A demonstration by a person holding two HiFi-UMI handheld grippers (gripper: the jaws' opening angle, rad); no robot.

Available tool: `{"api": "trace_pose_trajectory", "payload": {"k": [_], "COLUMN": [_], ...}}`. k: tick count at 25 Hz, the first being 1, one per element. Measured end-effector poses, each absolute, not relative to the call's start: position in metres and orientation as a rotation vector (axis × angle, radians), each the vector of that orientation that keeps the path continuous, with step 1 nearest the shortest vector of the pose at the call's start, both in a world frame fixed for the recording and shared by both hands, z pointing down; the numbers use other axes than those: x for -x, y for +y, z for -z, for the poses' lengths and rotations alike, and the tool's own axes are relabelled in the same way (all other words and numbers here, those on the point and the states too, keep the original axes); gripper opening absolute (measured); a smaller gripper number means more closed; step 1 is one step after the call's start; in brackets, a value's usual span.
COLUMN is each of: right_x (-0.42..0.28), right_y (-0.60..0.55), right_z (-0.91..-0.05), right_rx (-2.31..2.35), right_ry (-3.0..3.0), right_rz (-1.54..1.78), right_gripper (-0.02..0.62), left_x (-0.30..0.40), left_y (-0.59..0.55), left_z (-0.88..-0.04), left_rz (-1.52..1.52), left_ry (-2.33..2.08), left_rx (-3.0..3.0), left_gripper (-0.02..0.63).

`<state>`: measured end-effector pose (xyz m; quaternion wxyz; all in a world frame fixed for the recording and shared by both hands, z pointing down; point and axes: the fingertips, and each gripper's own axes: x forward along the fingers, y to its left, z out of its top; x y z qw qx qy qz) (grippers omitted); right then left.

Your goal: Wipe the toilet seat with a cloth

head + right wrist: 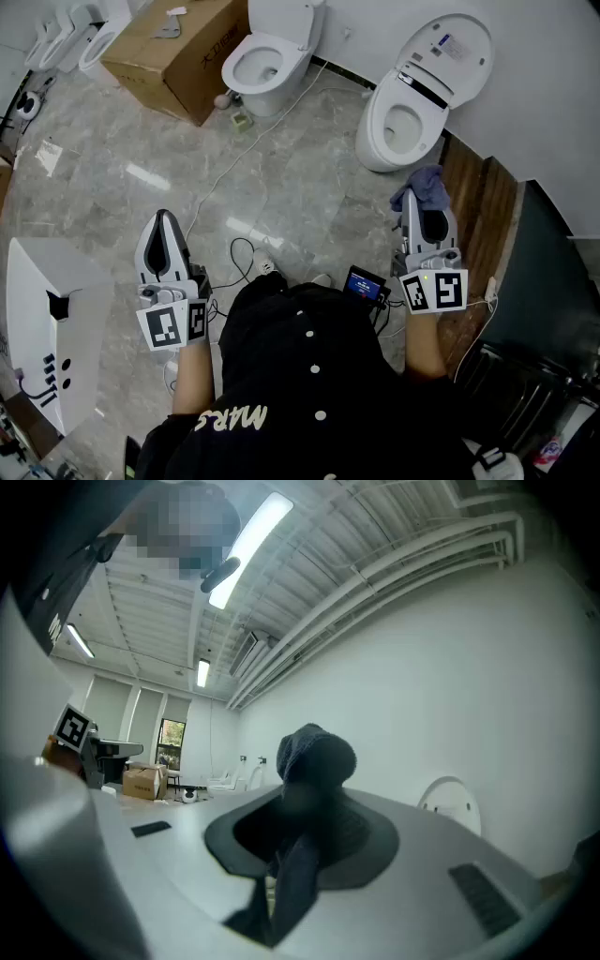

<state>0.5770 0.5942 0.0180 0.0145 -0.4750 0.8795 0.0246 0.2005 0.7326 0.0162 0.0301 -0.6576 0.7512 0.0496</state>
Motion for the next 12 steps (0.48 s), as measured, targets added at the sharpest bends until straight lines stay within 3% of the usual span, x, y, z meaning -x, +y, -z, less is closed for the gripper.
{"api": "trace_pose_trajectory", "payload": {"k": [12], "right_x": [-0.548], "right_y": [0.586], "right_z": [-0.016], "right_rx": [1.426], "right_ry": [2.731], "right_rz": [-0.075], "right_gripper": [0.087], "left_x": [-0.178], "left_y": [0.723], "left_z": [-0.017], "left_rz": [-0.154], "left_ry": [2.318], "left_rx": [1.992], "left_gripper": [0.009]}}
